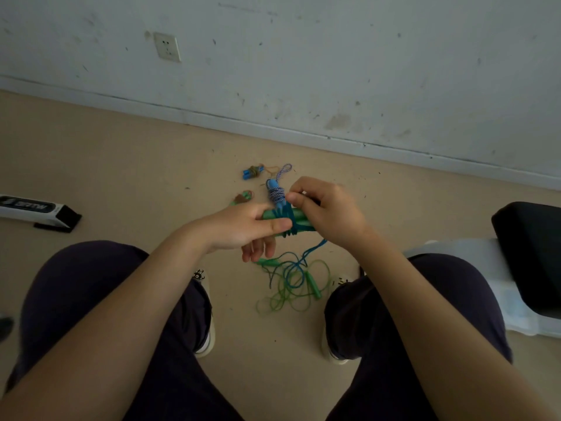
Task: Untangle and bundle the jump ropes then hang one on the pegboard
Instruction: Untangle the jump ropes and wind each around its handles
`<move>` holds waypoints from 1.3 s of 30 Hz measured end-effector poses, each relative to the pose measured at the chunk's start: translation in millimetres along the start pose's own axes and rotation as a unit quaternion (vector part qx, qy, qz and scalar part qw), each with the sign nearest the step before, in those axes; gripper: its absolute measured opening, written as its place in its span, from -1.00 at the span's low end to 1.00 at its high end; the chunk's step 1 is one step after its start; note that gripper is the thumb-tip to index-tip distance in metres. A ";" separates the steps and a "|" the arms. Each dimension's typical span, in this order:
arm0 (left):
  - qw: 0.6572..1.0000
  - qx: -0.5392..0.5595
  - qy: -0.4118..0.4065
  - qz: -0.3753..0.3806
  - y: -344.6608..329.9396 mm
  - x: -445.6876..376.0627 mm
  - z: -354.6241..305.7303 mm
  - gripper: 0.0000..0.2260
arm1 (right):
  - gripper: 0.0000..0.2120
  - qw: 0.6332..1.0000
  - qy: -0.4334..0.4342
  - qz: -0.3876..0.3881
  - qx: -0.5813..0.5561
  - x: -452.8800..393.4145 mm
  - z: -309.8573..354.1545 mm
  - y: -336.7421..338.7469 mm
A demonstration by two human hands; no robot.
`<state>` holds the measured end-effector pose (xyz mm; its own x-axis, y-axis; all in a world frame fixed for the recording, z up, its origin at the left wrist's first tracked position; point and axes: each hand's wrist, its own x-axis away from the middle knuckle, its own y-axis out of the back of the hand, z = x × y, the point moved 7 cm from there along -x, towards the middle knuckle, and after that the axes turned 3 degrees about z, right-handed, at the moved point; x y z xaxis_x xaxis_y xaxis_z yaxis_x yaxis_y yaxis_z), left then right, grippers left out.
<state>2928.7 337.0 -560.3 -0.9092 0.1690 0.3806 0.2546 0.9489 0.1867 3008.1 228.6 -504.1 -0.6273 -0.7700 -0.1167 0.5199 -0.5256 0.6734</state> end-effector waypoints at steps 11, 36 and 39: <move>0.991 -0.100 0.056 0.063 -8.5 -0.5 12.4 -0.44 | -0.87 0.998 0.036 -0.006 0.041 4.3 -2.1 -11.3; 0.997 -0.021 0.025 0.074 -10.5 0.9 5.7 -0.57 | -0.88 0.994 -0.005 -0.017 -0.104 0.5 -9.5 -9.5; 0.996 -0.014 0.031 0.083 -13.6 -0.6 6.7 -0.57 | -0.87 0.994 -0.020 -0.011 -0.102 0.7 -12.6 -10.8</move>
<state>2923.5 325.7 -569.1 -0.8320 0.3059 0.4628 0.4099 0.9011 0.1412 3009.3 229.2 -520.6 -0.6599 -0.7449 -0.0983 0.6105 -0.6078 0.5079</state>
